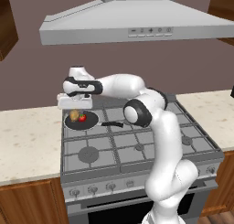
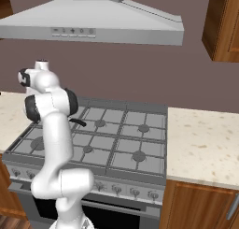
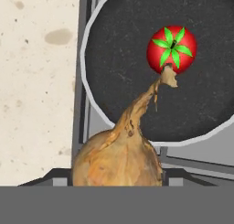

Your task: Place the pan on the rear left burner on the stove. Then place the tomato and the onion in the pan and turn on the rear left burner.

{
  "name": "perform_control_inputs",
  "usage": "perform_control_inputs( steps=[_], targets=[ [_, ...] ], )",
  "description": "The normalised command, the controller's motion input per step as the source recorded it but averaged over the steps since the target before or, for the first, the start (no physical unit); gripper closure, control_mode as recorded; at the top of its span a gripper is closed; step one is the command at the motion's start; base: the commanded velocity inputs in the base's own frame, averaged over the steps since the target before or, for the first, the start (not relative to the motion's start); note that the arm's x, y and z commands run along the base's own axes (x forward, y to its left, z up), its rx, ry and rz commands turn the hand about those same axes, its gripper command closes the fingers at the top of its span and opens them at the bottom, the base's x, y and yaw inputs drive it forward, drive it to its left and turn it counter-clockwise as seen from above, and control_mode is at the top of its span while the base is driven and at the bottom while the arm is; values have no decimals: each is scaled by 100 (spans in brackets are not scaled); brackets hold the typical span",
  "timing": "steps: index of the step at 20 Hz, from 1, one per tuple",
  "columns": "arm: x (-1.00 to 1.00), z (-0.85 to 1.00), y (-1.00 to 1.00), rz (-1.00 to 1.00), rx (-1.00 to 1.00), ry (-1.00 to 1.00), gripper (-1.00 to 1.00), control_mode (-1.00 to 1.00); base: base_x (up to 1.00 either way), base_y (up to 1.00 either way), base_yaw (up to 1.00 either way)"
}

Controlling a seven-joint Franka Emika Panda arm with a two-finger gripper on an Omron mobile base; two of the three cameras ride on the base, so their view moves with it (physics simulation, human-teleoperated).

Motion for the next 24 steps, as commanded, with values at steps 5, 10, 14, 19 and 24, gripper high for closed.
perform_control_inputs(
  steps=[5,10,14,19,24],
  targets=[
    [0,0,-62,1,0,0,100,-100,0,0,0],
    [7,-2,-25,3,0,0,100,-100,0,0,0],
    [42,-10,0,1,0,0,100,-100,0,0,0],
    [43,-1,0,0,0,0,100,-100,0,0,0],
    [50,0,8,0,0,2,100,-100,0,0,0]
  ],
)
